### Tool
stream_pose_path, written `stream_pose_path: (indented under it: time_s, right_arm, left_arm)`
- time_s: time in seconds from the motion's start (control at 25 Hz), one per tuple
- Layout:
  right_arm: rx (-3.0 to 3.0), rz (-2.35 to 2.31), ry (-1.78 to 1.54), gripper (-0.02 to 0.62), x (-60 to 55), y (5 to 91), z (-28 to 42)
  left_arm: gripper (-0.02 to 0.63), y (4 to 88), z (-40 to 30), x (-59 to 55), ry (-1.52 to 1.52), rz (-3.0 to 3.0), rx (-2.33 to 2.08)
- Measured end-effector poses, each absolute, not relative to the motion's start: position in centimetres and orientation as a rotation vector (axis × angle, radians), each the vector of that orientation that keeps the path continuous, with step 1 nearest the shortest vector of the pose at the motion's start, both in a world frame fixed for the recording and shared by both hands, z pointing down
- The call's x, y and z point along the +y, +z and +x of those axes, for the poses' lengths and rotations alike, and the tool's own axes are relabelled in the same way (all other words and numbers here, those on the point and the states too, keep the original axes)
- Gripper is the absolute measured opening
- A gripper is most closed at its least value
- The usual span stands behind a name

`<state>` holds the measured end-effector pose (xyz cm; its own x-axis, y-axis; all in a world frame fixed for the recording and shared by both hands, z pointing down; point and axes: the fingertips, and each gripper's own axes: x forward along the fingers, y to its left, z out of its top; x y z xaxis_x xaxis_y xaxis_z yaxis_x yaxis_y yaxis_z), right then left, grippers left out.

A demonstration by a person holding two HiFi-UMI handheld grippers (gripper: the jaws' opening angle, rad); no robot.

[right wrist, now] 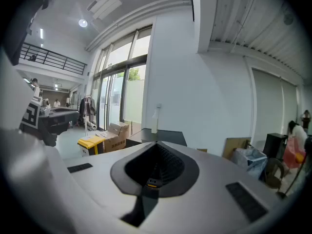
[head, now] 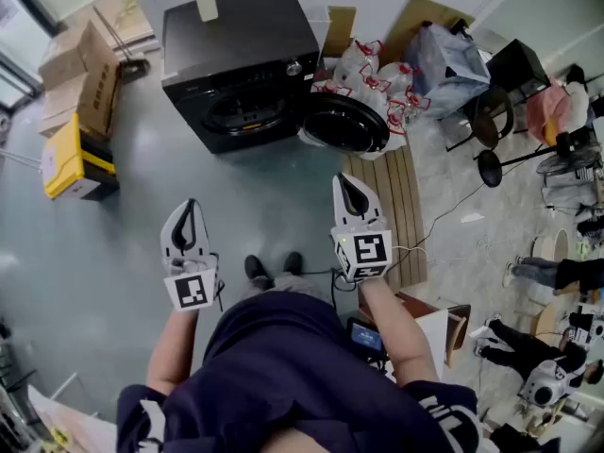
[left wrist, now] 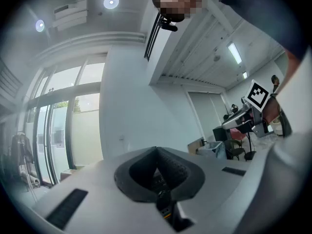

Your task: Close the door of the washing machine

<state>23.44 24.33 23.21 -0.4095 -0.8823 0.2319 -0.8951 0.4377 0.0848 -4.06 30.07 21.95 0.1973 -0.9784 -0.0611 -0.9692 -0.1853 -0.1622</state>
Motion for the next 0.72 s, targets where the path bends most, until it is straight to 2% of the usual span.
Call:
stream_pose_path:
  time_s: [0.72]
  right_arm:
    - [-2.444, 1.525, 0.085, 0.018, 24.1, 24.4, 24.0]
  left_arm:
    - [0.025, 22.9, -2.7, 29.9, -0.118, -2.337, 1.87]
